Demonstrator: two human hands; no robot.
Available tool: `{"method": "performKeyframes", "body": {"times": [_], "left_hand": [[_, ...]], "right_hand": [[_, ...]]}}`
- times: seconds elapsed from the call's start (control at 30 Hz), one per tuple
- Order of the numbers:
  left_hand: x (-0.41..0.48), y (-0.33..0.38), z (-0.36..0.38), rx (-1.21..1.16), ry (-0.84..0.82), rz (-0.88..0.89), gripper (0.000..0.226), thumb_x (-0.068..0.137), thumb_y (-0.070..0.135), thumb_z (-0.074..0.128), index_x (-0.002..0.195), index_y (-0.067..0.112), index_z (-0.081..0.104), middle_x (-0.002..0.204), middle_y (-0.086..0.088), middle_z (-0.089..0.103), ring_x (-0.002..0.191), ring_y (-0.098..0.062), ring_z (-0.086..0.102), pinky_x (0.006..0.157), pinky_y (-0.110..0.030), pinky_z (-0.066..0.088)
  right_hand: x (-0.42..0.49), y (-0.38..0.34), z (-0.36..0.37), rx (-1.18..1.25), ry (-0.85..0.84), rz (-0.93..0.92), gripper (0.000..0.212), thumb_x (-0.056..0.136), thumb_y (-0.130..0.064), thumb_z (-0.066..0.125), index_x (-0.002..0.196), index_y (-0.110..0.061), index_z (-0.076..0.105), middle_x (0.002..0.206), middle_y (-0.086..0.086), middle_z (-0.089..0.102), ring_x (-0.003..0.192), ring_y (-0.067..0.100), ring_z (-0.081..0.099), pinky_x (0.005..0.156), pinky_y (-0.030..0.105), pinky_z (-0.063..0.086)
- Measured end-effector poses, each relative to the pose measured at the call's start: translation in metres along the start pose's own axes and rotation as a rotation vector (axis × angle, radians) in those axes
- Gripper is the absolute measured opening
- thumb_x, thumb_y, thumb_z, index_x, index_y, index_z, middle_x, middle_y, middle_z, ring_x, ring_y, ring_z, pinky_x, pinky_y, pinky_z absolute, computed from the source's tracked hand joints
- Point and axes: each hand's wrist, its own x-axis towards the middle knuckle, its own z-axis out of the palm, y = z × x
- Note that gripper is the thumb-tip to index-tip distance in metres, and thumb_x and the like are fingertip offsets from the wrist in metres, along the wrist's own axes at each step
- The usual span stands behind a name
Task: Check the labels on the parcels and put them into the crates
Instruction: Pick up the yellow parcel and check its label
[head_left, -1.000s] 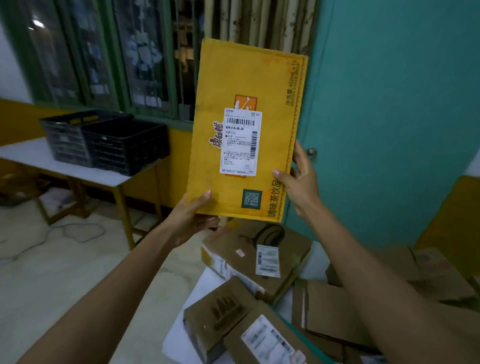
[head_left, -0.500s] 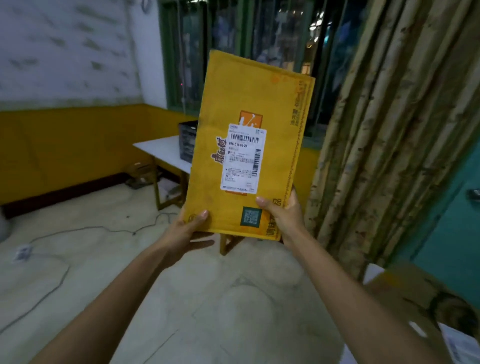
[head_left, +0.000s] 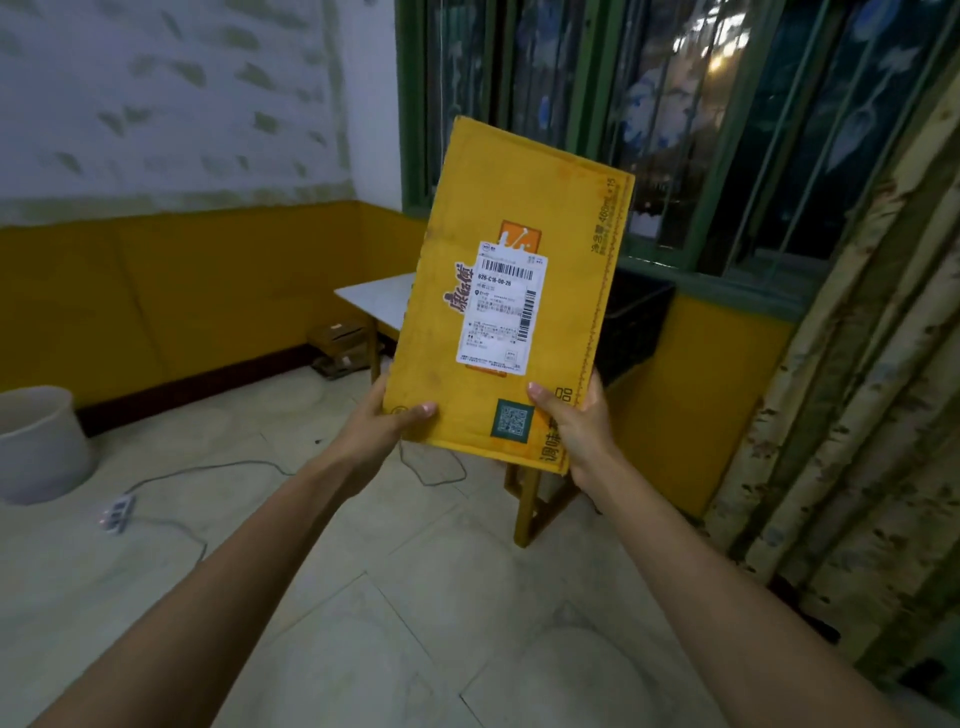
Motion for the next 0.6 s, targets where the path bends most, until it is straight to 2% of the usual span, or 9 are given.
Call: {"method": "performKeyframes", "body": {"times": [0.1,0.17,0.27,0.37,0.43,0.53,0.6], "left_hand": [[0.072,0.001,-0.018,-0.042,0.005,0.009,0.063,0.086,0.013,0.065,0.137,0.035,0.034,0.117,0.013,0.056,0.089,-0.003,0.064,0.062,-0.019,0.054],[0.12,0.004,-0.029,-0.054,0.028,-0.005,0.061,0.087,0.013,0.065,0.131,0.04,0.033,0.113,0.015,0.055,0.087,-0.003,0.063,0.056,-0.015,0.053],[0.193,0.016,-0.044,-0.046,0.067,0.016,0.063,0.086,0.013,0.065,0.136,0.035,0.035,0.115,0.013,0.058,0.092,-0.003,0.061,0.058,-0.015,0.053],[0.261,0.03,-0.058,-0.021,0.076,0.061,0.064,0.086,0.012,0.064,0.142,0.027,0.035,0.122,0.007,0.058,0.1,-0.007,0.061,0.071,-0.021,0.054],[0.304,0.038,-0.067,-0.026,0.066,0.061,0.066,0.087,0.012,0.063,0.143,0.027,0.034,0.128,0.003,0.055,0.108,-0.014,0.058,0.077,-0.027,0.052],[0.372,0.057,-0.08,-0.033,0.054,0.064,0.063,0.088,0.014,0.063,0.144,0.026,0.036,0.13,-0.001,0.056,0.111,-0.023,0.058,0.076,-0.032,0.055],[0.421,0.071,-0.088,-0.019,0.033,0.104,0.058,0.091,0.013,0.059,0.144,0.023,0.037,0.13,-0.001,0.057,0.109,-0.02,0.06,0.08,-0.031,0.054]], "right_hand": [[0.071,0.012,0.02,0.017,-0.016,-0.016,0.061,0.08,-0.009,0.075,0.129,-0.03,0.044,0.119,0.001,0.065,0.097,0.015,0.068,0.069,0.032,0.059],[0.121,0.017,0.035,0.028,-0.034,-0.019,0.06,0.081,-0.007,0.074,0.128,-0.03,0.045,0.119,0.001,0.066,0.096,0.015,0.069,0.069,0.033,0.059],[0.197,0.016,0.057,0.06,-0.051,-0.024,0.063,0.083,-0.005,0.072,0.134,-0.028,0.042,0.119,0.002,0.065,0.096,0.017,0.069,0.072,0.04,0.06],[0.27,0.013,0.078,0.029,-0.058,-0.07,0.064,0.085,-0.007,0.07,0.138,-0.026,0.04,0.109,-0.008,0.065,0.081,0.004,0.071,0.06,0.026,0.058],[0.311,0.012,0.091,0.003,-0.053,-0.085,0.064,0.085,-0.008,0.07,0.139,-0.026,0.04,0.108,-0.01,0.065,0.081,0.001,0.07,0.061,0.024,0.057],[0.371,0.009,0.106,-0.016,-0.028,-0.123,0.06,0.086,-0.014,0.07,0.138,-0.025,0.042,0.113,-0.007,0.066,0.091,0.006,0.069,0.068,0.029,0.059],[0.413,0.003,0.116,-0.033,-0.004,-0.144,0.065,0.087,-0.019,0.069,0.144,-0.025,0.038,0.124,-0.002,0.063,0.105,0.017,0.065,0.08,0.038,0.057]]}}
